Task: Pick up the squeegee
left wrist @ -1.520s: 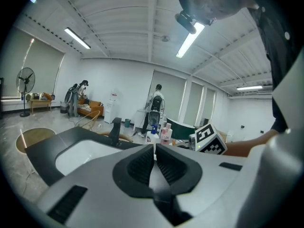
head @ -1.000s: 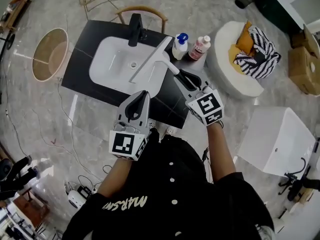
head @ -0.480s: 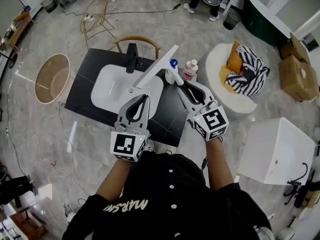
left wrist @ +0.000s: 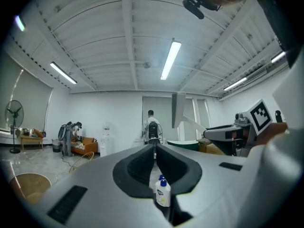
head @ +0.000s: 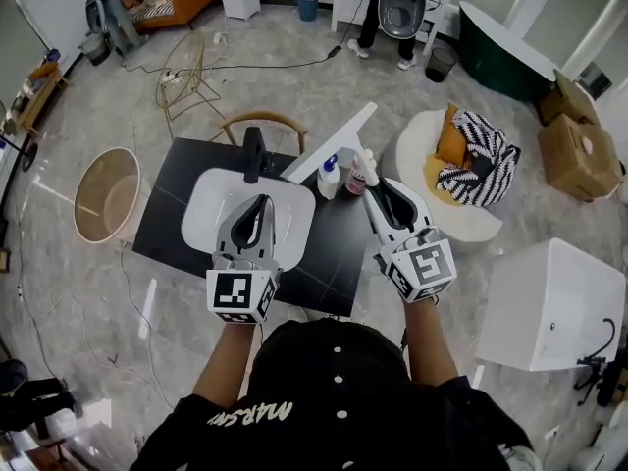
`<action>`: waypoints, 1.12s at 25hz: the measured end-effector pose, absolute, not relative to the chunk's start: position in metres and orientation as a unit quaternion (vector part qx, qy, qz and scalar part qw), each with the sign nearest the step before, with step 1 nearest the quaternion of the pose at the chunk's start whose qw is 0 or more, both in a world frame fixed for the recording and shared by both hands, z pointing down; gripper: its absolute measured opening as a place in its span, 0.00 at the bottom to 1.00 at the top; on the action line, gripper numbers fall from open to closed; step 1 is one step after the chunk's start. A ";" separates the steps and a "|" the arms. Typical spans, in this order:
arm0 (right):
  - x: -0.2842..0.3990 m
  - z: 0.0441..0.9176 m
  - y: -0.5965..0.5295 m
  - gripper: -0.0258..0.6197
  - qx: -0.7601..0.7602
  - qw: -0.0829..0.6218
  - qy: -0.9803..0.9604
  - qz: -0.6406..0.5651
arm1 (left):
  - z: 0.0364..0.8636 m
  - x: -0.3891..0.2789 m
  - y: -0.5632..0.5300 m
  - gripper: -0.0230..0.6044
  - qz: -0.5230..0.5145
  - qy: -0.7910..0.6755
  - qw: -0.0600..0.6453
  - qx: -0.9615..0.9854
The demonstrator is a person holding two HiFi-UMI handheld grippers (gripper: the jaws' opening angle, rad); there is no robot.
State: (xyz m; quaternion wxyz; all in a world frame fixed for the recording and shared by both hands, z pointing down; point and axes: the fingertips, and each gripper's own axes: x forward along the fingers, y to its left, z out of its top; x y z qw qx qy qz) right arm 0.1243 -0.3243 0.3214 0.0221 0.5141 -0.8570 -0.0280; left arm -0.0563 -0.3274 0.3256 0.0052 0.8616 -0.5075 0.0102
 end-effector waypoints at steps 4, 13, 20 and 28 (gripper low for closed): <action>0.139 0.316 -0.324 0.18 0.530 0.015 -0.847 -0.037 | 0.315 -0.056 -0.335 0.07 0.008 -0.506 -0.003 0.862; 0.162 0.312 -0.320 0.18 0.557 -0.023 -0.829 -0.051 | 0.305 -0.055 -0.345 0.07 0.004 -0.509 -0.010 0.861; 0.170 0.315 -0.321 0.18 0.564 -0.044 -0.823 -0.042 | 0.306 -0.056 -0.344 0.07 0.000 -0.513 -0.009 0.858; 0.168 0.301 -0.320 0.18 0.566 -0.050 -0.821 -0.058 | 0.302 -0.056 -0.340 0.07 -0.010 -0.514 -0.009 0.858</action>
